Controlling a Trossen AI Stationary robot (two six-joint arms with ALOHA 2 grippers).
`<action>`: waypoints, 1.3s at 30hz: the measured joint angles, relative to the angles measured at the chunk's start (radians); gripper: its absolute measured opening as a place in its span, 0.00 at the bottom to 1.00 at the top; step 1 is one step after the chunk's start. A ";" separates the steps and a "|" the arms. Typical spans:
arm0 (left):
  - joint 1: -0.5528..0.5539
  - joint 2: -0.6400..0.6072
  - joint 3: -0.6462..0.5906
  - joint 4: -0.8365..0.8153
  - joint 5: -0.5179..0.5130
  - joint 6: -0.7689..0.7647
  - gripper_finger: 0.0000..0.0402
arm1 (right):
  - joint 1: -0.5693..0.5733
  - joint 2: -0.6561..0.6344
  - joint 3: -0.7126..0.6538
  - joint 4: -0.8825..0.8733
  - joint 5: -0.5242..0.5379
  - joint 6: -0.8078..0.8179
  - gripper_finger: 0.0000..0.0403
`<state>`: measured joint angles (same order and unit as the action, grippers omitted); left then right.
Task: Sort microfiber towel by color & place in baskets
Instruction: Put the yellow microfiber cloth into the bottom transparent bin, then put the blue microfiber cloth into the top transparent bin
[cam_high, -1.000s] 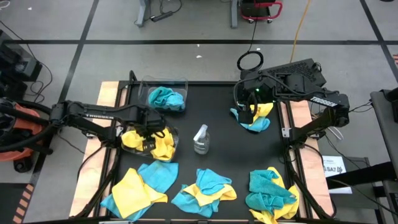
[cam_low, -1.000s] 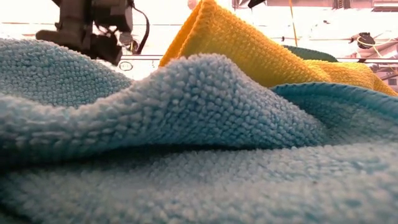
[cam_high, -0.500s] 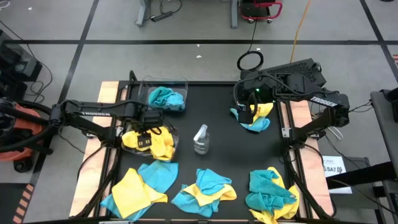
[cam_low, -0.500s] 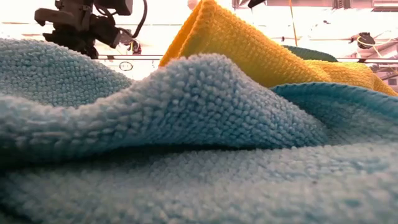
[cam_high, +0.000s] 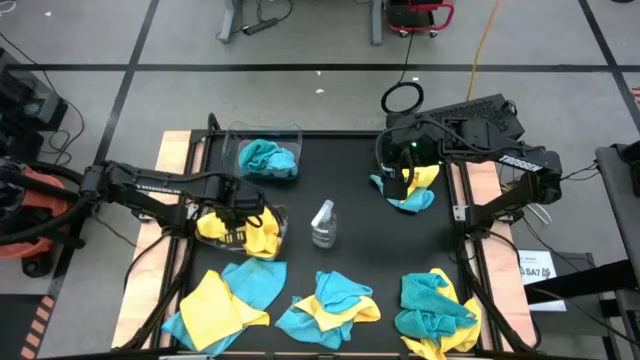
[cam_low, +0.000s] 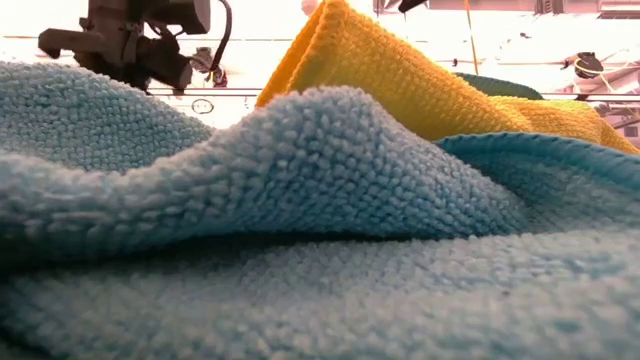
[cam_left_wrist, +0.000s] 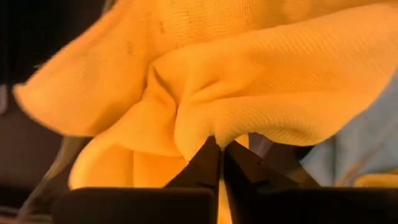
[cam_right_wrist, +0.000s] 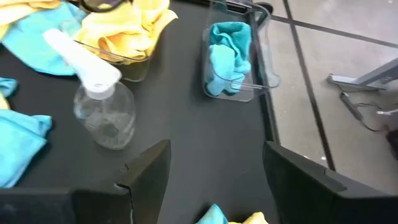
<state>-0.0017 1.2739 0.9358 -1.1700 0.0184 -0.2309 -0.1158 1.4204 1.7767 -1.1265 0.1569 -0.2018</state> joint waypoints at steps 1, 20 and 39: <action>0.000 0.000 -0.017 0.015 0.003 -0.008 0.02 | 0.000 0.002 0.000 0.001 -0.002 0.000 0.61; 0.000 0.145 -0.181 0.226 0.046 -0.052 0.01 | 0.000 0.005 -0.099 0.031 -0.005 0.000 0.61; 0.000 -0.020 0.056 0.071 0.050 -0.022 0.28 | 0.000 0.001 -0.100 0.039 -0.004 0.002 0.61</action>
<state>-0.0017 1.2544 0.9916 -1.0995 0.0683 -0.2531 -0.1158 1.4212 1.6772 -1.0878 0.1524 -0.1999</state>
